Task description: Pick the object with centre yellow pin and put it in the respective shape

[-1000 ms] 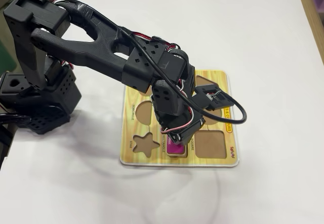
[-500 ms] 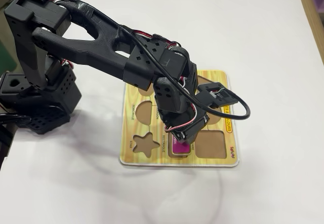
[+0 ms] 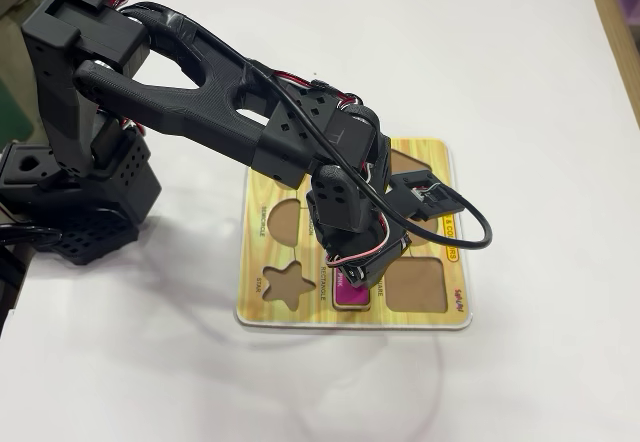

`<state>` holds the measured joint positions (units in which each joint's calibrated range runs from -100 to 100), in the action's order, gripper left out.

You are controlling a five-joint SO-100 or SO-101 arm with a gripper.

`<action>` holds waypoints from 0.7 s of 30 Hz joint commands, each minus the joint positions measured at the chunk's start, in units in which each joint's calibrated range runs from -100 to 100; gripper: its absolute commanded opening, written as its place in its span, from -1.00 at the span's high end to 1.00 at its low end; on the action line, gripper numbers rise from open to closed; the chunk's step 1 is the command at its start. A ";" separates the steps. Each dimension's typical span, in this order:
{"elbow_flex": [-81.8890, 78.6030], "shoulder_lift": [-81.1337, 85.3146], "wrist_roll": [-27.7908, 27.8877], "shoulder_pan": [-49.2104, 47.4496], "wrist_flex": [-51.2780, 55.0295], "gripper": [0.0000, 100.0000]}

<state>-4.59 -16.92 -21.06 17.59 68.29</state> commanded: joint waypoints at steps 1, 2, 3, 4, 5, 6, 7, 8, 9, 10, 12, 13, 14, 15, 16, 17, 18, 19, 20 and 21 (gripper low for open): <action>3.15 0.69 -0.12 -0.59 -0.36 0.98; 3.15 0.61 -0.12 -0.59 -0.45 0.98; 3.15 0.61 -0.12 -0.59 -0.53 0.98; 3.15 0.52 -0.12 -0.59 -0.53 0.98; 3.15 0.44 -0.12 -0.59 -0.53 0.98; 3.15 0.44 -0.12 -1.18 -0.53 0.98; 3.15 0.36 -0.12 -1.47 -0.62 0.98; 3.15 0.36 -0.12 -1.57 -0.62 0.98; 3.15 0.36 -0.12 -1.57 -0.62 0.98; 3.06 0.36 -0.12 -1.57 -0.62 0.98; 2.97 0.36 -0.12 -1.57 -0.62 0.98; 3.06 0.36 -0.12 -1.57 -0.62 0.98; 3.06 0.36 -0.12 -1.57 -0.62 0.97; 3.15 0.36 -0.12 -1.57 -0.62 0.97; 3.15 0.44 -0.12 -1.57 -0.62 0.96; 3.15 0.61 -0.12 -1.57 -0.53 0.91; 3.15 0.69 -0.12 -1.57 -0.45 0.81; 3.15 0.86 -0.12 -1.57 -0.36 0.73; 3.06 0.94 -0.07 -1.57 -0.36 0.65; 3.06 1.02 -0.07 -1.57 -0.27 0.58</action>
<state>-4.59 -16.92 -21.06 16.65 68.29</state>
